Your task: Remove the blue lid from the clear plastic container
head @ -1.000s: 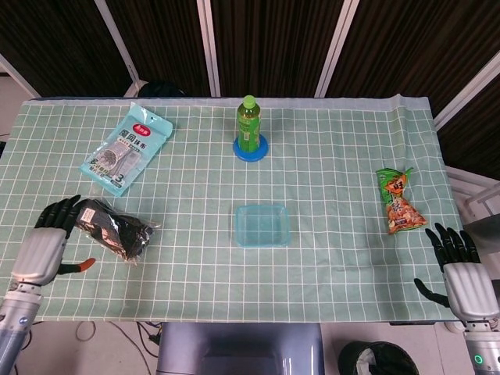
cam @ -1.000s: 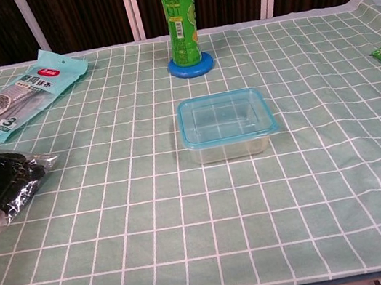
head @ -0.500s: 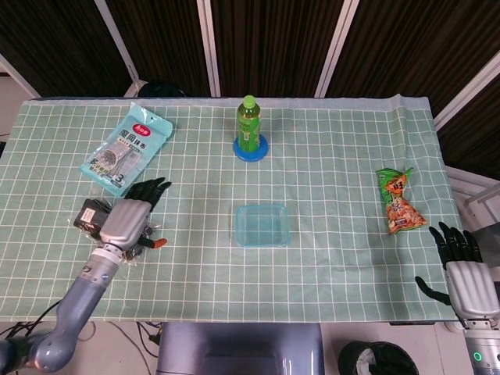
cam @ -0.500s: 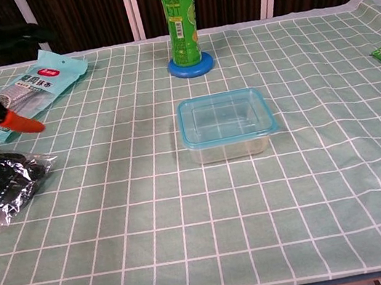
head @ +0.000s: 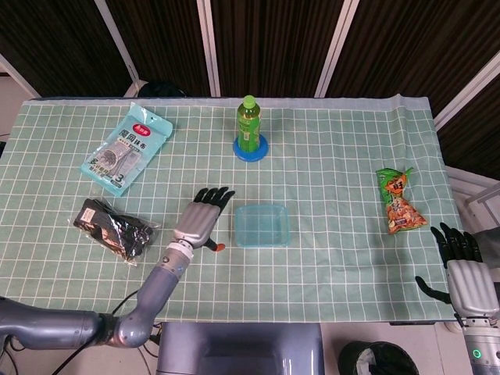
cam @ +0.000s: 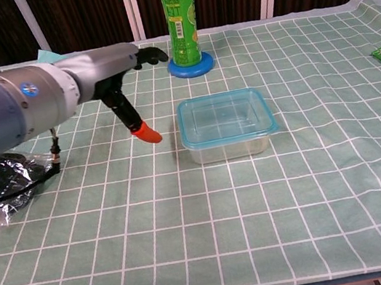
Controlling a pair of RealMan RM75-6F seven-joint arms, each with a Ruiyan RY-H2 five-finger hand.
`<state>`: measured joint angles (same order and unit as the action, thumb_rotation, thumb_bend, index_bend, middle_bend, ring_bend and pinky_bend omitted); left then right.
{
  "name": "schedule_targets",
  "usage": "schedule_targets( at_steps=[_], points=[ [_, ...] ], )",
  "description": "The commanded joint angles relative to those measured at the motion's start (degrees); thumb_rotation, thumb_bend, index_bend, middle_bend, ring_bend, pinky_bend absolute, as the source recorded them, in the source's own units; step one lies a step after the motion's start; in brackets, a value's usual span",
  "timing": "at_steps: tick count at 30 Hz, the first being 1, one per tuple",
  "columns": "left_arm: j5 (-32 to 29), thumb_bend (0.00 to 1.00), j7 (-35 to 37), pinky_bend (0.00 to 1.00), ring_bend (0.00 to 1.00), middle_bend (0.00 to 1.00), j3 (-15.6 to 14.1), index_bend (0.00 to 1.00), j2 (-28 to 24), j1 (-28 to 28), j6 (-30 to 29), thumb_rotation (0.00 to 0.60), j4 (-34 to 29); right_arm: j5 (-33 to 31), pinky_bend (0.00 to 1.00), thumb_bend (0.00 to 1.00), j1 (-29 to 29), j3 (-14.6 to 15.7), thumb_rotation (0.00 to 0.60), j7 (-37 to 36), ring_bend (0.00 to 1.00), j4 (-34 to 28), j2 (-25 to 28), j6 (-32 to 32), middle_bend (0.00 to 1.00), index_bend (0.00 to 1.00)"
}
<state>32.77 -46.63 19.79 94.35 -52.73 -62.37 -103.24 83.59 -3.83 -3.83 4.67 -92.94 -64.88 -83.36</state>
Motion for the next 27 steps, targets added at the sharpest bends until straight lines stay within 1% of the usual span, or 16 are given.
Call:
schedule_targets(
  at_steps=[1,7,15,24,26,27],
  points=[
    [-3.0,0.0,-1.0,0.01,0.0,0.0,0.9,0.0,3.1,-2.6,-0.4,0.6,2.6,-0.2,0.0,0.33,0.0,0.0,0.6,-0.1,0.0,-0.2,0.1,0.2,0.0,0.0],
    [-7.0,0.0,-1.2,0.01,0.0,0.0,1.5,0.0,7.0,-5.8,0.3,0.6,6.3,-0.7,0.0,0.33,-0.1,0.1,0.6,-0.1,0.0,-0.6,0.3,0.8,0.0,0.0],
    [-9.6,0.0,-0.7,0.01,0.0,0.0,2.2,0.0,10.7,-8.9,1.3,0.6,11.8,-1.2,0.0,0.33,-0.2,0.2,0.6,-0.2,0.0,-1.2,0.6,1.4,0.0,0.0],
    [-11.2,0.0,0.6,0.01,0.0,0.0,3.1,0.0,14.1,-12.1,5.1,0.6,18.9,-1.7,0.0,0.33,-0.2,0.1,0.6,-0.1,0.0,-1.7,0.8,1.7,0.0,0.0],
    [-11.3,0.0,0.9,0.04,0.0,0.0,3.3,0.0,14.8,-12.8,6.0,0.6,20.3,-1.7,0.0,0.33,-0.2,0.2,0.6,0.0,0.0,-1.7,0.8,1.8,0.0,0.0],
    [-11.2,0.0,1.2,0.09,0.0,0.0,3.4,0.0,15.1,-13.1,6.5,0.6,21.0,-1.8,0.0,0.33,-0.2,0.2,0.6,0.0,0.0,-1.8,0.8,1.8,0.0,0.0]
  ],
)
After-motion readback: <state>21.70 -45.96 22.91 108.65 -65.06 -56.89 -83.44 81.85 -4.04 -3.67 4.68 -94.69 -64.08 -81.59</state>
